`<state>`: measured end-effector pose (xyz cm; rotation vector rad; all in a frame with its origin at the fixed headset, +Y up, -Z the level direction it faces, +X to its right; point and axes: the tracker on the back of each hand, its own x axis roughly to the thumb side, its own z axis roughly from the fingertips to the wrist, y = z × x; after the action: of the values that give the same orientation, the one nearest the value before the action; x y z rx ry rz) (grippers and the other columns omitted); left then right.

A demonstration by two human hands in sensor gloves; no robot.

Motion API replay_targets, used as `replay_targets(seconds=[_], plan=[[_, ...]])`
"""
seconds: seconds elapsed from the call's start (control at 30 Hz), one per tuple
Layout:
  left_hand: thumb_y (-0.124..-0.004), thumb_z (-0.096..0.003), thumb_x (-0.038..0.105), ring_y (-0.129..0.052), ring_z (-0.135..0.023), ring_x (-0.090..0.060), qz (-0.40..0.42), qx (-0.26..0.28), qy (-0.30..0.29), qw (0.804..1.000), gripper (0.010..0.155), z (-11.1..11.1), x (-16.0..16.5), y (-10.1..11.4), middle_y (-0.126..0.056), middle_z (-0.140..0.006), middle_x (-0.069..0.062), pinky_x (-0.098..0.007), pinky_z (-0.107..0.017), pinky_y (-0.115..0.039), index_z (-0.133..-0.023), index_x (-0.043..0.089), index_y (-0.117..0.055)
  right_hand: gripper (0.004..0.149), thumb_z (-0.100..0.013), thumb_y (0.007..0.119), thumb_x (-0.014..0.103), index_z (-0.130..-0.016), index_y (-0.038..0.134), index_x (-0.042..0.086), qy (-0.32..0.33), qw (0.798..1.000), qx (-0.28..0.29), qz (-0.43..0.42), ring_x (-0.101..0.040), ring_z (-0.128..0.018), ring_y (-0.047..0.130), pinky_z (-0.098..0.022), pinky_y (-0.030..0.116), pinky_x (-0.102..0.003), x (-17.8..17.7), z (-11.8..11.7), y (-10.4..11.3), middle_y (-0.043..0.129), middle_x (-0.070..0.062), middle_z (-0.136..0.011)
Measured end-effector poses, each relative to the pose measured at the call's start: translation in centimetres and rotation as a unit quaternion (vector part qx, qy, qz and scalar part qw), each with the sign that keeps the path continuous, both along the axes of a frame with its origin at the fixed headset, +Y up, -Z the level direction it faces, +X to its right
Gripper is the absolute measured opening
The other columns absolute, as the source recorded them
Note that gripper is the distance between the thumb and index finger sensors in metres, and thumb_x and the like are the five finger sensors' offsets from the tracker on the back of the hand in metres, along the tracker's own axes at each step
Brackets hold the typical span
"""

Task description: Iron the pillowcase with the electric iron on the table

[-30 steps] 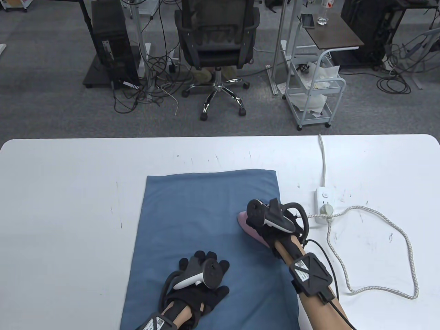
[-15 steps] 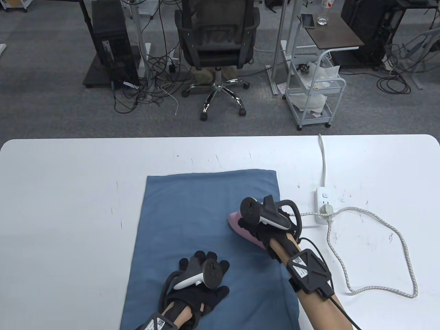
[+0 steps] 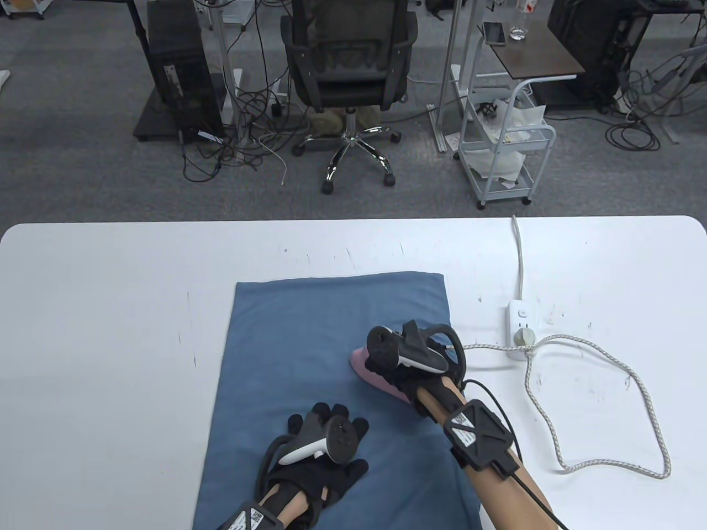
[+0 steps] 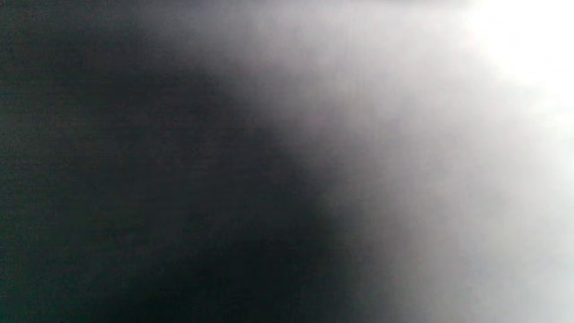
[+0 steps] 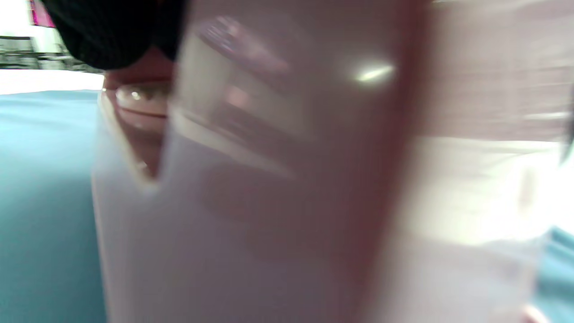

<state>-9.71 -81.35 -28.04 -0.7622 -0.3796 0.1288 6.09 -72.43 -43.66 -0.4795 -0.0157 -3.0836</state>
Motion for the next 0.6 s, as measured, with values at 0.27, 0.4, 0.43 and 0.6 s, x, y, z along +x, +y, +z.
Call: replay_targets(seconds=[0.27, 0.4, 0.43, 0.6], plan=[[-0.034, -0.0463, 0.065, 0.036, -0.09, -0.031, -0.001, 0.001, 0.0, 1.0, 0.074, 0.0, 0.0, 0.0, 0.036, -0.098, 0.005, -0.067, -0.061, 0.016, -0.095, 0.046, 0.018, 0.059, -0.043, 0.077, 0.055, -0.086, 0.075, 0.014, -0.069, 0.997, -0.015, -0.026, -0.002, -0.022, 0.097, -0.032, 0.094, -0.03, 0.4, -3.8, 0.2, 0.093, 0.012, -0.045], [-0.034, -0.0462, 0.065, 0.036, -0.09, -0.031, -0.003, 0.002, 0.001, 1.0, 0.074, 0.0, 0.0, 0.0, 0.036, -0.098, 0.005, -0.067, -0.061, 0.016, -0.095, 0.046, 0.018, 0.06, -0.042, 0.078, 0.054, -0.086, 0.076, 0.014, -0.012, 0.999, -0.011, -0.038, -0.003, -0.023, 0.098, -0.033, 0.094, -0.032, -0.1, -1.4, 0.7, 0.095, 0.011, -0.046], [-0.034, -0.0462, 0.065, 0.036, -0.09, -0.031, -0.003, 0.002, 0.001, 1.0, 0.074, 0.0, 0.0, 0.0, 0.036, -0.098, 0.005, -0.067, -0.061, 0.016, -0.095, 0.046, 0.018, 0.059, -0.043, 0.078, 0.054, -0.086, 0.075, 0.014, 0.0, 0.999, -0.006, -0.04, -0.004, -0.023, 0.098, -0.033, 0.094, -0.032, -0.2, -0.7, 0.8, 0.095, 0.011, -0.046], [-0.034, -0.0462, 0.065, 0.036, -0.09, -0.031, -0.003, 0.002, 0.001, 1.0, 0.074, 0.0, 0.0, 0.0, 0.036, -0.098, 0.005, -0.067, -0.061, 0.016, -0.095, 0.046, 0.018, 0.06, -0.043, 0.078, 0.054, -0.087, 0.075, 0.014, 0.074, 0.997, -0.006, -0.029, -0.005, -0.024, 0.098, -0.034, 0.093, -0.033, -1.5, 3.5, 1.6, 0.095, 0.011, -0.046]])
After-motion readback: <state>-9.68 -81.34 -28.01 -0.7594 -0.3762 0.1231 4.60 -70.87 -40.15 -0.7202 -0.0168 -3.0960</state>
